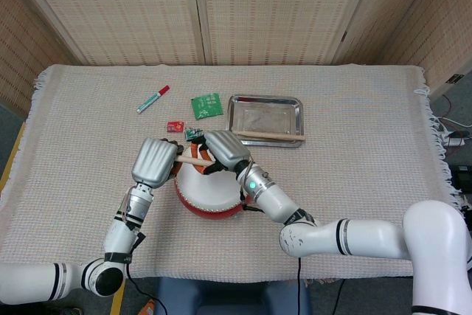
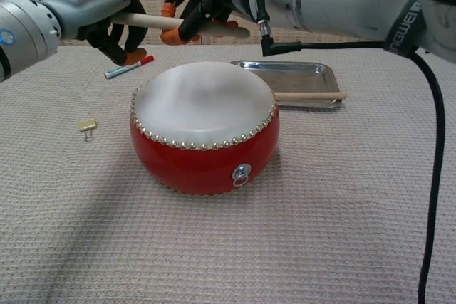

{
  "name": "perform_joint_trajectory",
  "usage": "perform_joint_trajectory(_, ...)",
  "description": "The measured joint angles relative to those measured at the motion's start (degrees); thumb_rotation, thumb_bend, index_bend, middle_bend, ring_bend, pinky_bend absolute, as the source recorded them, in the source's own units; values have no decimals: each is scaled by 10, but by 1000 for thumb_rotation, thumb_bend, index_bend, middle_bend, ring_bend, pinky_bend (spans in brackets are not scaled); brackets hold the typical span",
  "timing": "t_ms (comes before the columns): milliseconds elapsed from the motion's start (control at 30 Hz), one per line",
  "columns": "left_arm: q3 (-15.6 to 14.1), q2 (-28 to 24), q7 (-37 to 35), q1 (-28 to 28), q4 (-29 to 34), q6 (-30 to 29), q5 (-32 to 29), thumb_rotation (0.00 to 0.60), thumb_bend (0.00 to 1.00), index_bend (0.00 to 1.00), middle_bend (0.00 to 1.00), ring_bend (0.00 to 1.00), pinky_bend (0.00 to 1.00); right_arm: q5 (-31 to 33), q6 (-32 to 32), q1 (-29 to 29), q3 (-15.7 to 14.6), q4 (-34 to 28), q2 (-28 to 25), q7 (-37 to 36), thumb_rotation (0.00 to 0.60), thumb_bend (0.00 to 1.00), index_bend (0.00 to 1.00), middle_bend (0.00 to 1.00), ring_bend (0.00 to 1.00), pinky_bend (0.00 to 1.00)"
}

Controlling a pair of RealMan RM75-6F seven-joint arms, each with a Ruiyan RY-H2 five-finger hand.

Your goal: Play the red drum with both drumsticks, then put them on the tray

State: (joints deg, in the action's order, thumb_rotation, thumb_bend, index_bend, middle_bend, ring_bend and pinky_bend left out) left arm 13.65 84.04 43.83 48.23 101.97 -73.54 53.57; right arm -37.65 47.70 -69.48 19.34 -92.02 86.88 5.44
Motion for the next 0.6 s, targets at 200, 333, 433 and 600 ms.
perform_joint_trajectory(200,2,-7,0,2,3,12,-7,600,380,177,264,265,550,-11,-2,8,4,4,4,-6,600,367,1000,830,936,1000)
perform_joint_trajectory(333,3,-13,-2,2,5,16,-12,600,358,68,141,106,358,-20,-4,15,6,5,4,-11,600,367,1000,833,938,1000)
perform_joint_trajectory(433,4,-16,-5,1,6,17,-15,600,342,12,74,30,279,-27,-6,20,7,7,3,-15,600,367,1000,834,938,1000)
perform_joint_trajectory(600,7,-26,-9,-1,12,19,-22,600,315,0,4,0,214,-40,-10,31,7,6,-4,-22,600,367,1000,836,938,1000)
